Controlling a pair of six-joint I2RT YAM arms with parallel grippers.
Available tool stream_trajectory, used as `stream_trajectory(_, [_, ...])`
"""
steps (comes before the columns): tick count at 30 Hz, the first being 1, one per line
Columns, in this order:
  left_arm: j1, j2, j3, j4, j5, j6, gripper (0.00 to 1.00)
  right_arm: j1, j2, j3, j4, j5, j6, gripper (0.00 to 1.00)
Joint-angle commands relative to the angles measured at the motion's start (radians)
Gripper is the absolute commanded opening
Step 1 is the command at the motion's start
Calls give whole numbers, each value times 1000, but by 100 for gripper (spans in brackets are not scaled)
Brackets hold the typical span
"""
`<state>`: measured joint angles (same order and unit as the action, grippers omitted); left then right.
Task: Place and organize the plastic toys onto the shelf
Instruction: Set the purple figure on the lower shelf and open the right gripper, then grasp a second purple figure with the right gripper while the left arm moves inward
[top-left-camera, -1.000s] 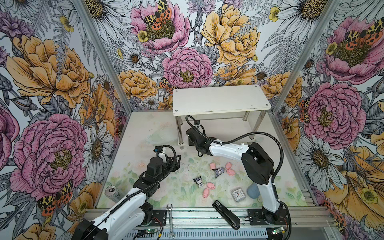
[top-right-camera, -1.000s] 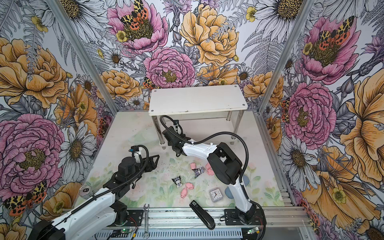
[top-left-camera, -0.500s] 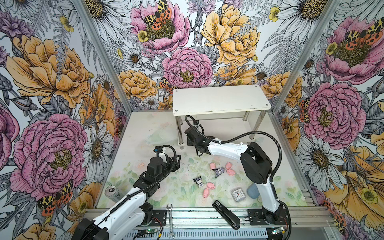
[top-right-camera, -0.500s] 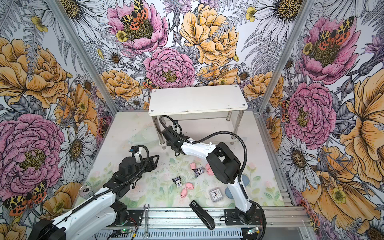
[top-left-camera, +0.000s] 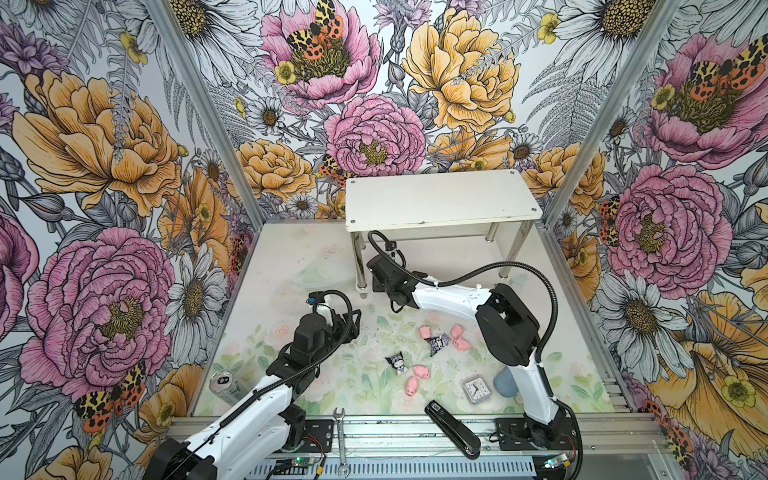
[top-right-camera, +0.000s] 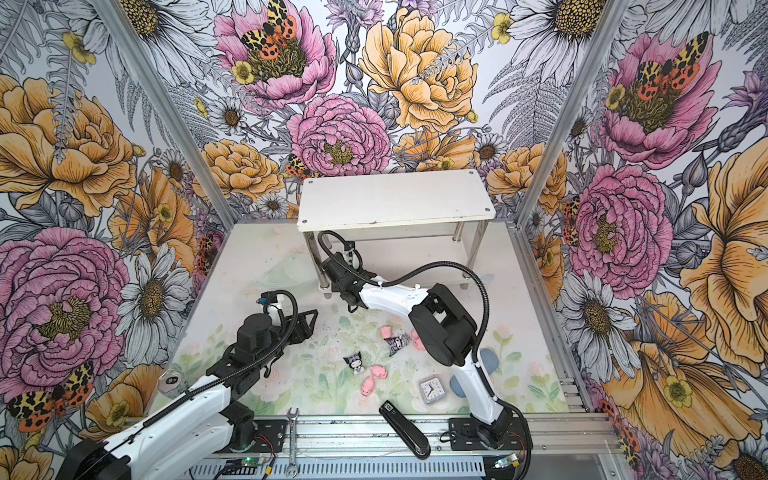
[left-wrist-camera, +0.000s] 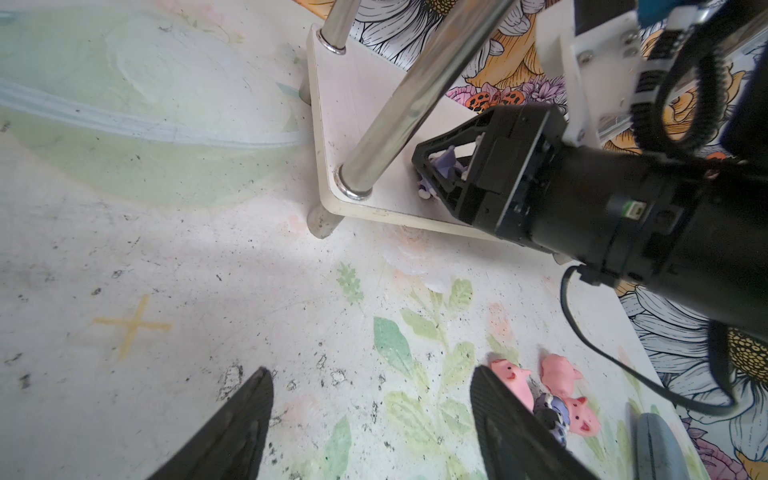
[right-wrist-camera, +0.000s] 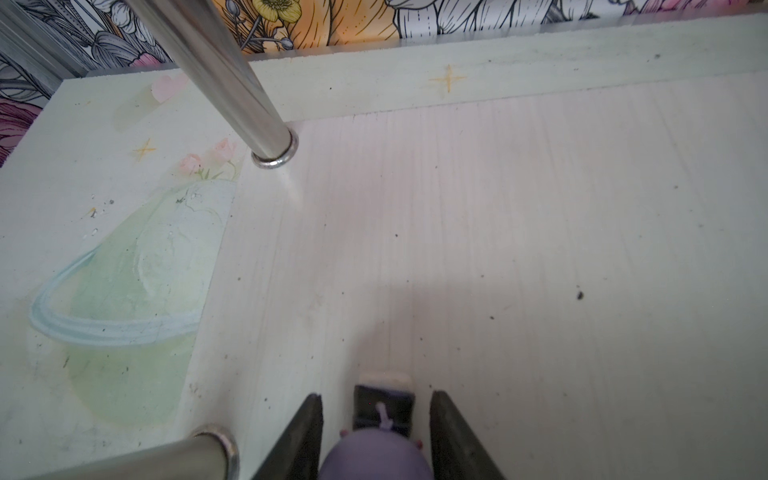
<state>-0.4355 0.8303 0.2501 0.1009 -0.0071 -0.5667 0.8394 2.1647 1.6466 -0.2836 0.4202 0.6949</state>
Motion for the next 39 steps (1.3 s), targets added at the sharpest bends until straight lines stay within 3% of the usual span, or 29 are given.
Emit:
stream_trajectory(1, [3,-2,-4,11,-17,23,77,9,23,28,-18,-3,14,56])
stream_trajectory(13, [3,5,-3,16,-14,24,77,12,-18,23,-20,3,-3,77])
stream_trajectory(25, [-17,-37,-12,4,-4,28,77,73,-227,-113,-21,97,-38,80])
stream_trajectory(33, [-135,-182,-8,-103,-22,-44,78,158,-462,-377,-45,164,44,79])
stream_trajectory(39, [-249,-325,-80,-268,-40,-90,78,240,-499,-495,-106,26,121,74])
